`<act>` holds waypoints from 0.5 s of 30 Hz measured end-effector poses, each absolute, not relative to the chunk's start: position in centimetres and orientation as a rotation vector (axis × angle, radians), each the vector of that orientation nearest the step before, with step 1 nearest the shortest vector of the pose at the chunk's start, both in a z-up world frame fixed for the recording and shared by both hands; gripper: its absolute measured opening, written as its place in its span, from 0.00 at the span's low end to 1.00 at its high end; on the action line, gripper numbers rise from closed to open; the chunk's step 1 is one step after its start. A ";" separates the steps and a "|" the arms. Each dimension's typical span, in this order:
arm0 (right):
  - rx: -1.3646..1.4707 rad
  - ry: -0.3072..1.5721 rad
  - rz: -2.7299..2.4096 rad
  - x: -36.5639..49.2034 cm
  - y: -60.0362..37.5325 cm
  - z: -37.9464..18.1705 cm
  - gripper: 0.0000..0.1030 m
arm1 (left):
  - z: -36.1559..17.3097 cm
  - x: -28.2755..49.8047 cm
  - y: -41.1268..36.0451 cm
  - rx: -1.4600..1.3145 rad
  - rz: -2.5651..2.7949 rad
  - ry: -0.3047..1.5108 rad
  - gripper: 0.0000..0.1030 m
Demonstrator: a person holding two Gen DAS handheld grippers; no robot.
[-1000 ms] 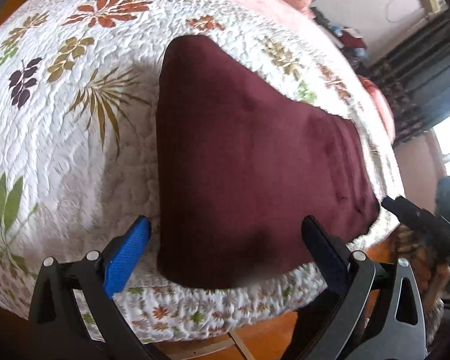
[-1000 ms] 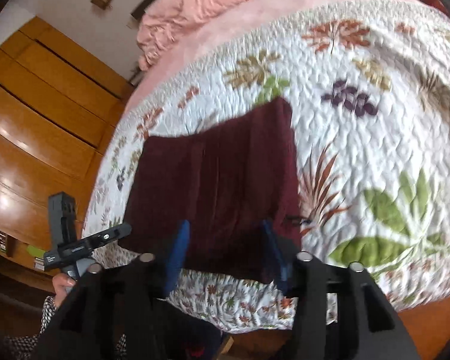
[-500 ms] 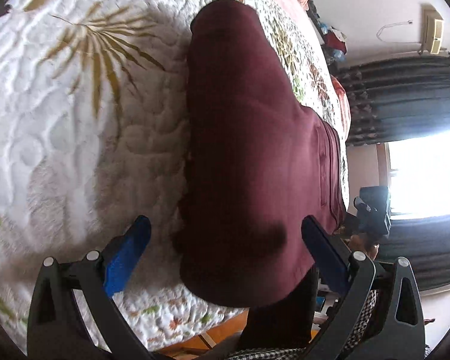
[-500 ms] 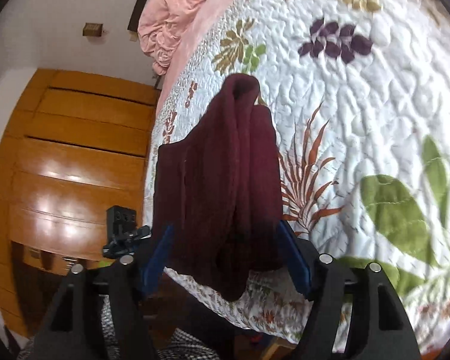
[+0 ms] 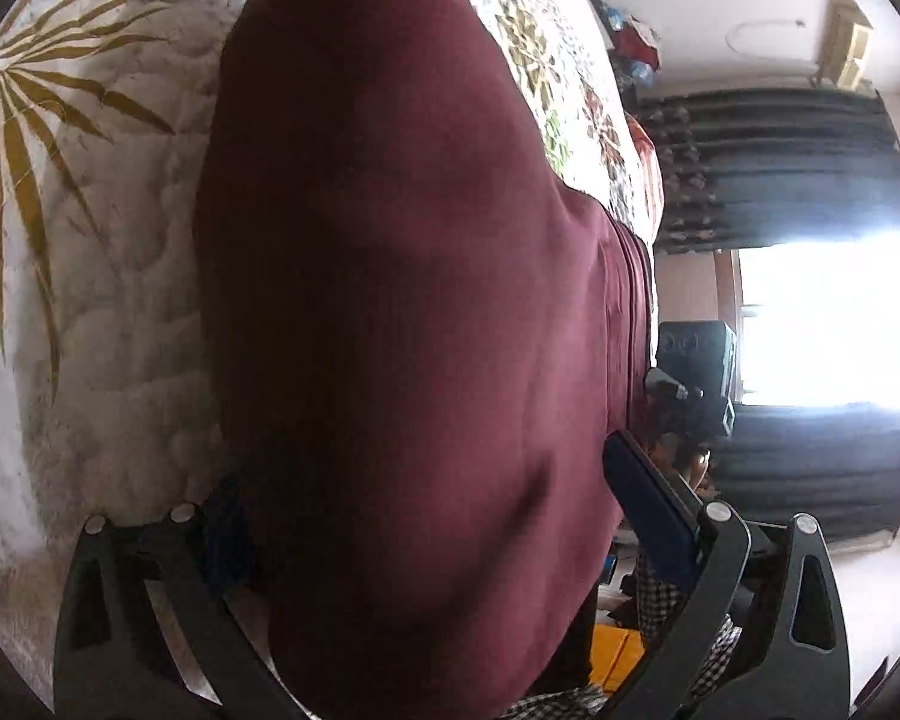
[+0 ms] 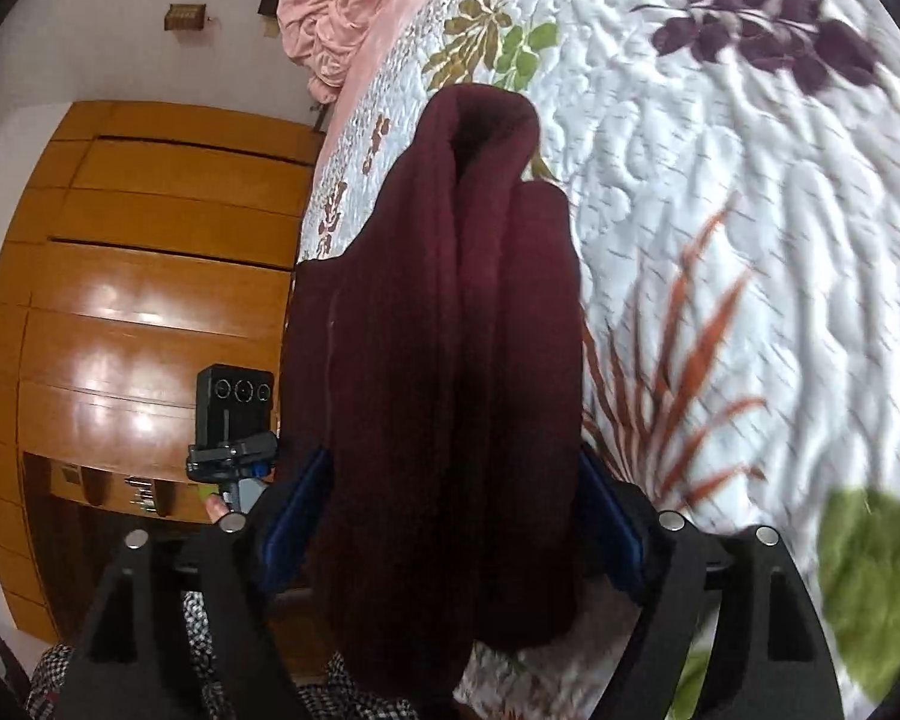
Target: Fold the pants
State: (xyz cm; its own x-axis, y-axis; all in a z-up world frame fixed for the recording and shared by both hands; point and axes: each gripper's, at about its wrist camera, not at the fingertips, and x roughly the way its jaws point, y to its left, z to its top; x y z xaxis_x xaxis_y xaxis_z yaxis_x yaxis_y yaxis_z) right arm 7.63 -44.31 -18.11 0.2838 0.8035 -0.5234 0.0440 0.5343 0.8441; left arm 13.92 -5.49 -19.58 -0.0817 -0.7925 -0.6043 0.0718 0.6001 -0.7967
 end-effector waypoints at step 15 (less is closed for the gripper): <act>0.753 1.066 0.579 5.2 -42.6 -12.8 0.37 | -16.6 12.3 -5.8 -0.717 -0.779 1.308 0.32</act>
